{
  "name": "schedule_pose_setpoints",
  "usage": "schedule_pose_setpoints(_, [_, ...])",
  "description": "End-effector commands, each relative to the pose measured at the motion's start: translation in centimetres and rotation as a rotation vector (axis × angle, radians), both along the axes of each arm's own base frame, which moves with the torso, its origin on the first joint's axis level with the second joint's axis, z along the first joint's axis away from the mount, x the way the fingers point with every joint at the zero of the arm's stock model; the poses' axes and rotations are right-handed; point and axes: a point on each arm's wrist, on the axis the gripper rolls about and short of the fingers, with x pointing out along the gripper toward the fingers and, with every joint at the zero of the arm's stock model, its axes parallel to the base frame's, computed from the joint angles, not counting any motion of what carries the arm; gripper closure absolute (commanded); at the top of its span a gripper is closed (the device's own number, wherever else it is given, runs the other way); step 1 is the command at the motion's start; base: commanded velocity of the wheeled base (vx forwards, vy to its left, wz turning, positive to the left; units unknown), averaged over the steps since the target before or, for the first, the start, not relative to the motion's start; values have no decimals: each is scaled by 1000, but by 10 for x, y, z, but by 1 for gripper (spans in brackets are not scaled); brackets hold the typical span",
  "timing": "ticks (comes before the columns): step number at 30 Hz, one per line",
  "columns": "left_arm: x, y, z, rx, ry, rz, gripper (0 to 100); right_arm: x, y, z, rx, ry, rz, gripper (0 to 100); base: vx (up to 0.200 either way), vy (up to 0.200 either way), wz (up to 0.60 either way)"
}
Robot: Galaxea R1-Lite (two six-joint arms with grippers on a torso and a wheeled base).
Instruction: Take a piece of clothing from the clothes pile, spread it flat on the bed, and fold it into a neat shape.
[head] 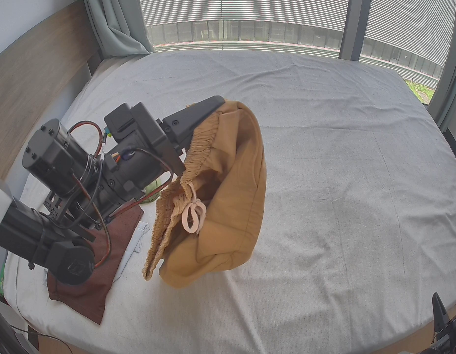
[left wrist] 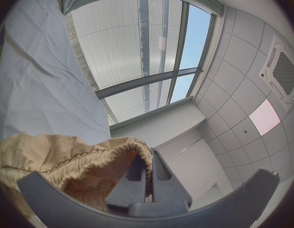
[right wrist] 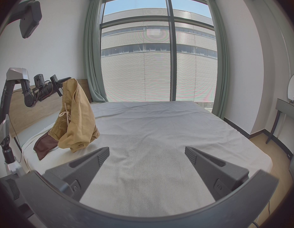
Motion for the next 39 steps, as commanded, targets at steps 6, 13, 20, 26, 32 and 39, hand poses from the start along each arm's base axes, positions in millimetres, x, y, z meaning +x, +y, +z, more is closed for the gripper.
schedule_pose_setpoints(6, [3, -28, -15, 27, 33, -72, 100, 0, 0, -5, 0, 1, 1, 0, 0, 0, 0])
schedule_pose_setpoints(13, [-3, -54, -33, 58, 69, -146, 100, 0, 0, -5, 0, 1, 1, 0, 0, 0, 0])
schedule_pose_setpoints(20, [-5, -77, -48, 74, 84, -201, 100, 0, 0, -5, 0, 1, 1, 0, 0, 0, 0])
schedule_pose_setpoints(26, [-7, -97, -58, 83, 88, -246, 100, 0, 0, -5, 0, 1, 1, 0, 0, 0, 0])
schedule_pose_setpoints(32, [-13, -116, -50, 56, 57, -299, 100, 0, 0, -5, 0, 1, 1, 0, 0, 0, 0])
schedule_pose_setpoints(39, [-12, -136, -42, 19, 18, -331, 100, 0, 0, -5, 0, 1, 1, 0, 0, 0, 0])
